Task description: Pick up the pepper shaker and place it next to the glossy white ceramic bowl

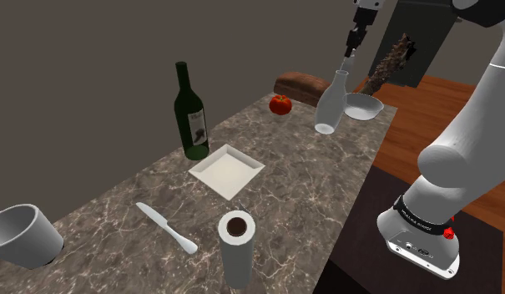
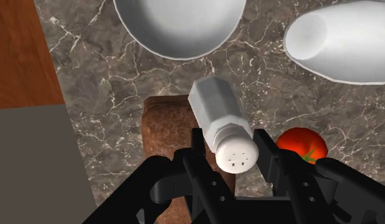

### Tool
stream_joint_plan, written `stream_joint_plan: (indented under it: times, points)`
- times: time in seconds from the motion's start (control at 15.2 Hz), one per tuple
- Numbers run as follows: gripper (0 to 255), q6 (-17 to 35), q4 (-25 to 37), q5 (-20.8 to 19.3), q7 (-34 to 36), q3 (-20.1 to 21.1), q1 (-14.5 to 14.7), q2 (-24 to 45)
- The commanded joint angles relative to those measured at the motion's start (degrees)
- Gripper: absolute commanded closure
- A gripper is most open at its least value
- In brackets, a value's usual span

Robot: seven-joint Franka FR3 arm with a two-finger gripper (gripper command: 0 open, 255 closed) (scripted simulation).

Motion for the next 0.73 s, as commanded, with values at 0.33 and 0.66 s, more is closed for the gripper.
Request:
stream_joint_plan:
  times: [0.33, 0.66]
  points:
    - [255, 5.21, -4.99, 0.23, -0.95, -0.02, -0.04, 0.29]
    - [255, 8.89, -8.28, 0.48, -1.42, 0.06, 0.02, 0.71]
